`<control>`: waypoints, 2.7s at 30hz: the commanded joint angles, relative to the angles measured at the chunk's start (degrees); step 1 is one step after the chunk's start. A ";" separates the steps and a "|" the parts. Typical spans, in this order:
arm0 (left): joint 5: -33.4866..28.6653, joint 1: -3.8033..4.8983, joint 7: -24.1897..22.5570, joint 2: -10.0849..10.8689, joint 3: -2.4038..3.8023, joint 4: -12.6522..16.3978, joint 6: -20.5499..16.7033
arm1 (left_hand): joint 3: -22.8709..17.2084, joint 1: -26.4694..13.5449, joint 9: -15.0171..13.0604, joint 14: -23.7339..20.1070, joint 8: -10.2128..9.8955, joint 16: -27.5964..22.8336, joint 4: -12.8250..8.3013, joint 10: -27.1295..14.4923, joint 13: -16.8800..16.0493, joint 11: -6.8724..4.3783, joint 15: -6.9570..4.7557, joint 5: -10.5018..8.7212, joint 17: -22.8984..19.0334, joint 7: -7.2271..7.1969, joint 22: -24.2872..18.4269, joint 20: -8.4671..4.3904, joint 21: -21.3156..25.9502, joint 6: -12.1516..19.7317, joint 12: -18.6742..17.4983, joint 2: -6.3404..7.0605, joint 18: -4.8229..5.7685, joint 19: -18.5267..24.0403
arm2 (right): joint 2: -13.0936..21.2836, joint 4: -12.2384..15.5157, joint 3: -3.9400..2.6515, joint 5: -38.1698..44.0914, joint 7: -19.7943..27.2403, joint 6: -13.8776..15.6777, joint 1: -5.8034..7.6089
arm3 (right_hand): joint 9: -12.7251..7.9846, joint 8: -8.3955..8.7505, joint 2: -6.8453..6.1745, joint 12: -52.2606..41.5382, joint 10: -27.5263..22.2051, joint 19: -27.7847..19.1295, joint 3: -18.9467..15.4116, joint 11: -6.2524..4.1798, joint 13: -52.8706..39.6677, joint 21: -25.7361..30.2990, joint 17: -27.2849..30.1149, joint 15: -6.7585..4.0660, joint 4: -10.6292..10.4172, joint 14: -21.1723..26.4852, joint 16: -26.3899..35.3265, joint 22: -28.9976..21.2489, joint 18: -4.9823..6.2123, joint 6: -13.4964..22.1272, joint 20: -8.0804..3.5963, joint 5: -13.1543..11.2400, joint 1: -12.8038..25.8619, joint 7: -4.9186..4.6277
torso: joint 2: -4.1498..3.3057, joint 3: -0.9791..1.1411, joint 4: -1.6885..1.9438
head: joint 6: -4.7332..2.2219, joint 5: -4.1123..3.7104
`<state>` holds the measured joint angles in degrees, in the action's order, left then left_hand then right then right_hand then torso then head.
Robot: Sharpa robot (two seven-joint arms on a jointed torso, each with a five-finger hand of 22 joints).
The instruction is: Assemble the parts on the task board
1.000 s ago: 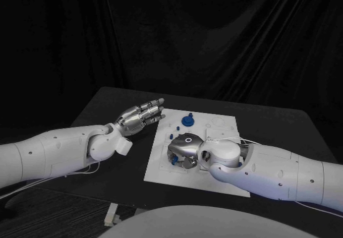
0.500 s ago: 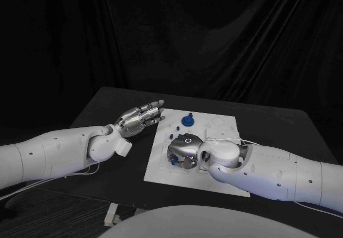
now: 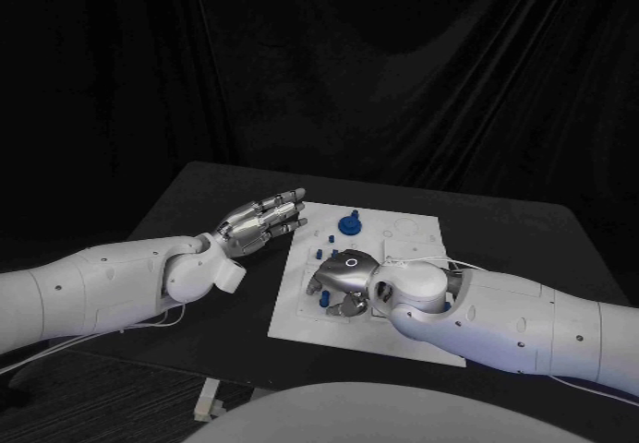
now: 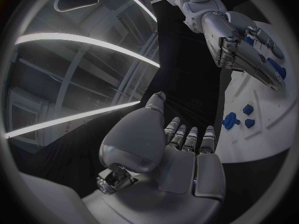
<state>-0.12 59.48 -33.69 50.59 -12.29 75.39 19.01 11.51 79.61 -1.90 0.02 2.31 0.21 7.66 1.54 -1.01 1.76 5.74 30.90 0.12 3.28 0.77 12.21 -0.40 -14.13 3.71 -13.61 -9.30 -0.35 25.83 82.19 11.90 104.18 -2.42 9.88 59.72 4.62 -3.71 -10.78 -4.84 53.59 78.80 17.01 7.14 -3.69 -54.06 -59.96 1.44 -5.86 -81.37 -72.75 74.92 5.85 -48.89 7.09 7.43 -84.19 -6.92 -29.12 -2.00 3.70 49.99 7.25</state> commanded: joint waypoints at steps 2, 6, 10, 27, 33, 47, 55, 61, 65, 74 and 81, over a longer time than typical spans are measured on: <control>-0.39 -0.14 -0.47 -0.14 0.06 -0.02 0.84 | 0.28 -0.11 -0.01 0.03 0.21 0.10 -0.17 -0.20 0.04 -0.10 0.28 0.33 -0.02 -0.24 0.05 0.34 0.13 0.34 0.29 -0.31 -0.96 0.07 | 0.26 0.12 -0.03 0.54 -0.65 -0.31 -0.15 | -0.18 -0.23 0.55 -0.69 -0.33 0.04 -1.43 0.07 -0.09 0.21 0.03 0.50 -0.45 0.01 0.24 6.29 0.63 0.51 0.47 -0.77 0.02 0.02 | 0.00 0.00 0.00 | 0.01 -0.01; -0.39 -0.16 -0.37 -0.16 0.06 -0.08 0.88 | 0.27 -0.11 0.00 0.03 0.20 0.12 -0.18 -0.21 0.04 -0.09 0.30 0.33 -0.01 -0.25 0.07 0.37 0.13 0.37 0.28 -0.33 -0.97 0.06 | 0.64 0.18 -0.03 0.54 -0.41 1.10 -0.14 | -0.23 -0.35 0.73 -1.07 -0.17 0.14 -2.05 0.06 -0.12 0.03 -0.16 0.52 -0.74 -0.06 0.06 6.34 0.60 0.47 0.52 -1.11 -0.08 -0.04 | 0.00 0.00 0.00 | 0.01 -0.01; -0.39 -0.18 -0.33 -0.16 0.06 -0.10 0.90 | 0.27 -0.11 0.00 0.03 0.20 0.10 -0.18 -0.22 0.05 -0.09 0.31 0.33 -0.02 -0.26 0.09 0.39 0.12 0.38 0.28 -0.34 -0.97 0.05 | 1.65 0.82 -0.03 0.54 0.32 4.76 -0.09 | -0.23 -0.53 0.88 -1.47 0.02 0.27 -2.62 0.04 -0.13 -0.17 -0.30 0.55 -1.09 -0.16 -0.10 6.40 0.58 0.24 0.55 -1.34 -0.13 -0.32 | 0.00 0.00 0.00 | 0.01 0.07; -0.39 -0.21 -0.41 0.28 0.06 0.08 0.54 | 0.26 -0.12 -0.01 0.03 0.21 0.12 -0.20 -0.22 0.04 -0.10 0.33 0.33 -0.01 -0.26 0.16 0.42 0.09 0.30 0.32 -0.35 -0.97 0.02 | 14.70 12.96 -0.03 -15.48 3.28 24.22 9.15 | -0.47 -1.24 0.73 -4.25 1.22 4.39 -6.10 -0.47 -0.07 -9.31 -6.51 0.07 -6.80 -3.82 -4.51 8.54 -0.90 -1.39 0.09 -1.06 0.98 -1.43 | 0.00 0.02 0.00 | 0.01 -1.08; -0.39 -0.24 -0.63 0.22 0.06 0.02 0.59 | 0.21 -0.07 0.00 0.04 0.19 0.16 -0.28 -0.24 0.04 -0.01 0.39 0.40 0.00 -0.27 0.24 0.52 0.06 0.41 0.34 -0.39 -0.99 -0.02 | 19.89 15.73 -0.02 -27.53 1.73 20.22 12.73 | 1.10 -5.27 2.93 -17.22 19.07 4.69 -3.97 -5.34 -5.74 -10.21 -6.70 -4.11 -5.16 -4.05 -4.48 8.72 -0.94 -8.73 -2.89 6.00 -1.91 0.38 | 0.00 0.01 0.00 | 0.01 -1.78; -0.39 -0.29 -1.29 0.85 0.06 1.09 0.46 | 0.06 0.03 -0.01 0.07 0.17 0.29 -0.56 -0.23 0.00 0.32 0.73 0.49 0.04 -0.26 0.48 0.93 -0.04 0.49 0.55 -0.50 -1.02 -0.16 | 26.55 16.06 0.01 -37.82 -24.04 -14.13 13.07 | 5.44 -9.58 6.49 -85.16 36.41 7.84 -13.54 -8.76 -86.31 -23.14 -24.81 -6.54 -10.88 -7.53 -14.48 11.65 -3.19 -13.65 -5.82 2.80 25.35 3.68 | 0.00 -0.02 0.00 | 0.01 -3.41; -0.39 -0.30 -1.39 0.75 0.06 1.09 0.55 | 0.06 0.04 0.00 0.08 0.17 0.31 -0.61 -0.23 0.00 0.35 0.80 0.48 0.05 -0.27 0.53 1.00 -0.06 0.53 0.55 -0.47 -1.02 -0.19 | 26.55 14.15 0.01 -34.09 -29.89 -18.19 12.65 | 12.00 -14.07 7.24 -85.16 36.41 8.73 -14.51 -9.34 -86.31 -27.13 -24.32 -7.12 -10.74 -7.48 -14.30 12.54 -3.89 -15.37 -6.42 1.91 30.76 4.92 | -0.04 -0.01 -0.03 | 0.01 -4.29; -0.39 -0.31 -1.41 0.61 0.06 0.94 0.61 | 0.05 0.05 0.00 0.08 0.17 0.34 -0.63 -0.23 0.00 0.36 0.82 0.49 0.06 -0.28 0.56 1.02 -0.07 0.55 0.57 -0.47 -1.02 -0.20 | 25.87 13.23 0.02 -31.76 -31.14 -19.88 11.60 | 24.56 -22.36 7.68 -85.16 36.41 8.53 -14.66 -10.31 -86.31 -27.53 -22.83 -7.92 -10.73 -7.22 -13.47 12.52 -3.89 -11.94 -7.13 1.68 31.22 6.03 | -0.02 0.01 0.00 | 0.01 -4.40; -0.39 -0.32 -1.32 0.52 0.06 0.81 0.70 | 0.04 0.05 0.00 0.08 0.17 0.33 -0.65 -0.23 0.00 0.38 0.85 0.49 0.06 -0.29 0.58 1.05 -0.08 0.56 0.56 -0.48 -1.03 -0.21 | 25.20 12.42 0.02 -30.91 -31.68 -20.29 10.77 | 27.01 -24.03 8.34 -85.16 36.41 8.66 -14.94 -10.74 -86.31 -28.07 -21.37 -8.27 -10.80 -7.00 -12.71 12.66 -3.99 -12.91 -7.43 1.73 32.62 6.66 | -0.05 0.00 0.01 | 0.01 -4.56; -0.39 -0.35 -1.13 0.32 0.06 0.62 0.84 | 0.04 0.05 0.00 0.08 0.17 0.34 -0.67 -0.23 0.00 0.38 0.87 0.49 0.06 -0.29 0.61 1.07 -0.09 0.56 0.58 -0.48 -1.03 -0.23 | 23.64 10.48 0.02 -30.25 -32.18 -19.39 8.95 | 26.87 -21.70 9.14 -85.16 36.41 8.45 -15.03 -10.69 -86.31 -27.57 -20.49 -8.30 -10.54 -6.90 -12.27 12.47 -3.87 -11.47 -7.62 2.23 32.68 6.32 | -0.03 0.00 -0.02 | 0.01 -4.32; -0.39 -0.36 -1.06 0.27 0.06 0.51 0.87 | 0.03 0.05 -0.01 0.09 0.18 0.35 -0.69 -0.23 0.00 0.39 0.89 0.50 0.06 -0.28 0.62 1.11 -0.10 0.52 0.60 -0.48 -1.03 -0.24 | 22.61 9.45 0.01 -30.13 -32.35 -18.14 8.11 | 24.63 -17.24 9.06 -85.16 36.41 8.26 -15.26 -9.86 -86.31 -27.14 -19.97 -7.65 -10.20 -6.84 -12.04 12.30 -3.76 -10.65 -7.09 2.97 31.67 5.33 | -0.02 0.00 -0.02 | 0.01 -4.11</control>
<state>-0.13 59.21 -33.83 50.98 -12.29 75.84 19.17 11.51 79.61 -1.89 0.02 2.30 0.21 7.34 1.33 -1.00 1.96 6.14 31.13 0.17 3.08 1.31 12.83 -0.40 -13.93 3.92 -13.61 -9.30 -0.55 48.51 91.80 11.94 73.17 -33.24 -8.87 67.99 29.35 -21.14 -1.72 -89.80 84.00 83.94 1.90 -2.98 -74.92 -81.40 -74.93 -6.72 -16.12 -84.00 -85.00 74.90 2.22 -59.76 -0.31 10.17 -51.85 -1.42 -29.15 -2.00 3.70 49.99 3.03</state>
